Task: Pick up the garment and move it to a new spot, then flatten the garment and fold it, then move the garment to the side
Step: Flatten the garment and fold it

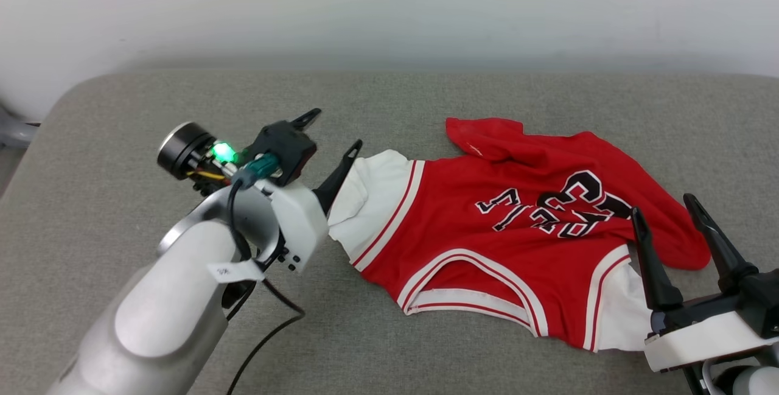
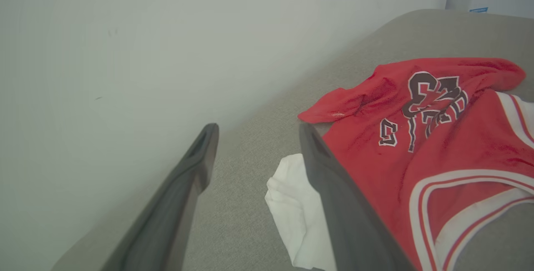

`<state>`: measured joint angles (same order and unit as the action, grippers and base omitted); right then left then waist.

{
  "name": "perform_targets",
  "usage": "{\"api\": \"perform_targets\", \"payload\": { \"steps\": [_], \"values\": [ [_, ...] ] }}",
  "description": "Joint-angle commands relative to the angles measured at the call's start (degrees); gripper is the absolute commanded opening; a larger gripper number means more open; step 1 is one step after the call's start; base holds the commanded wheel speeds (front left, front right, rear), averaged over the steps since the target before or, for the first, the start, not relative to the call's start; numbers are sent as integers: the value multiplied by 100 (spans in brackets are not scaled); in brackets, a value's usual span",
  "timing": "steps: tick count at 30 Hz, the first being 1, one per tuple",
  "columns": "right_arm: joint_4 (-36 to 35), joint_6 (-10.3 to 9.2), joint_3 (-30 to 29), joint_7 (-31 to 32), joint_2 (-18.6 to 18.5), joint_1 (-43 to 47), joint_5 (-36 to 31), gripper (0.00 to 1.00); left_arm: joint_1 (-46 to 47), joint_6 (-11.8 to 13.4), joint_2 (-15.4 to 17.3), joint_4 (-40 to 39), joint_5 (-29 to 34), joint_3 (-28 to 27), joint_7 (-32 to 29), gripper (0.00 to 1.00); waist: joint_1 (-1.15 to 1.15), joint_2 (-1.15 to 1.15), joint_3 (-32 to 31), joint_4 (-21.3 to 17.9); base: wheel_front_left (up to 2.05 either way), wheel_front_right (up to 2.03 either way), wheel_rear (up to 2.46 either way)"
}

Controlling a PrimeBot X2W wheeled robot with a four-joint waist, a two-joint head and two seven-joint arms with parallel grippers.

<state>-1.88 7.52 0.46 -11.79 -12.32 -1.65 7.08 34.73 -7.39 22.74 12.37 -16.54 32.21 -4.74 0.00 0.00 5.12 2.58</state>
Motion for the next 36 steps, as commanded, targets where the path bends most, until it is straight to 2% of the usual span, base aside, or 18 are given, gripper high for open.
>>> {"api": "perform_targets", "payload": {
  "steps": [1, 8, 14, 23, 33, 34, 35, 36],
  "values": [
    [-7, -6, 9, -21, -29, -59, 2, 100, 204, 4, 106, -44, -217, 237, -197, 100, 0, 0, 69, -55, 0, 0, 0],
    [64, -6, 77, -82, -76, -236, 25, 100, 929, 2, 619, -97, -1497, 1716, -1923, 100, 0, 0, 261, -224, 0, 0, 0],
    [114, -6, 92, -138, -85, -378, 3, 100, 1341, 2, 817, -108, -2467, 2736, -2733, 100, 0, 0, 479, -371, 0, 0, 0],
    [209, -6, 158, -233, -49, -650, 32, 100, 1598, 1, 840, 323, -3019, 3779, -2919, 100, 0, 0, 881, -572, 0, 0, 0],
    [327, -6, 201, -297, -37, -867, 39, 100, 1328, 12, 548, 1062, -2844, 4184, -2856, 100, 0, 0, 1194, -627, 0, 0, 0],
    [340, -6, 198, -303, -40, -875, 39, 100, 1281, 12, 521, 1066, -2830, 4199, -2875, 54, 0, 0, 1195, -619, 0, 0, 0],
    [340, -6, 198, -303, -40, -875, 39, 100, 1281, 12, 521, 1066, -2830, 4199, -2875, 54, 0, 0, 1195, -619, 0, 0, 0],
    [355, -6, 191, -306, -45, -877, 39, 100, 1236, 12, 499, 1062, -2808, 4206, -2881, 0, 0, 0, 1186, -607, 0, 0, 0]
  ]
}}
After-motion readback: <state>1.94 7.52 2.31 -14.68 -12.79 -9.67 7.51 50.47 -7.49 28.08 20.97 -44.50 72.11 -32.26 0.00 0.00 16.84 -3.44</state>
